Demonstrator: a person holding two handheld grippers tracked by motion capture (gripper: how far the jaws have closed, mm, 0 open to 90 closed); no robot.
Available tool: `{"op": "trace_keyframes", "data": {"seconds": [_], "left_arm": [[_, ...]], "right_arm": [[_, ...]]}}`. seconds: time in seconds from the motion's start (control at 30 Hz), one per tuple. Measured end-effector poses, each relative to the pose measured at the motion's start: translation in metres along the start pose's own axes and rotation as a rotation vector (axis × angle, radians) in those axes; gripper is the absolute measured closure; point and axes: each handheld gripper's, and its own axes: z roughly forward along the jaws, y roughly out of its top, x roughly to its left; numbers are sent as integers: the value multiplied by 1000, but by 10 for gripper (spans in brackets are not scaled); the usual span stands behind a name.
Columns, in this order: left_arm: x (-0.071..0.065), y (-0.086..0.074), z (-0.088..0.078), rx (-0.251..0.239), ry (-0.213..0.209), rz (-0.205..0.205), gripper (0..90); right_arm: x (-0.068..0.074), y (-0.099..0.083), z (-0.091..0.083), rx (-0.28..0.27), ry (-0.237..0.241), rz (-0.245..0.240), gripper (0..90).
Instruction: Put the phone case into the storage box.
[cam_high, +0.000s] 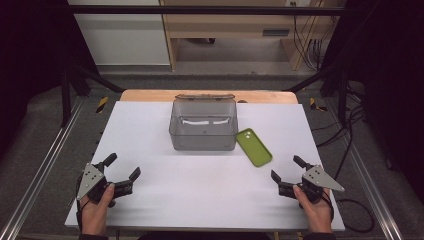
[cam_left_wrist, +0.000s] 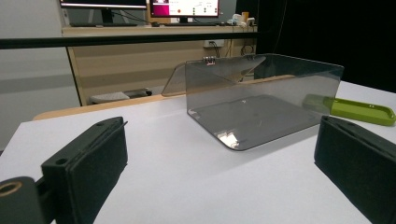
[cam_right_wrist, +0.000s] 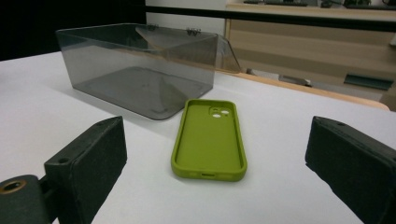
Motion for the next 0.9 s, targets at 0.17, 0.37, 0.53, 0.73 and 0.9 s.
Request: {"op": "trace_keyframes", "data": {"seconds": [0.17,0.37,0.53,0.73,0.9], "left_arm": [[1,-1,0,-2,1,-19,25],[1,-1,0,1,-2,-32,25],[1,-1,-2,-2,2,-37,25],[1,-1,-1,9,5,-31,25],[2,-2,-2,14,5,-35,28]], "right_arm": [[3,1,3,48,-4,-3,46],[10,3,6,91,-10,-10,37],[15,5,11,117,-29,9,36],[25,7,20,200,-52,14,43],[36,11,23,273,-47,8,70]]}}
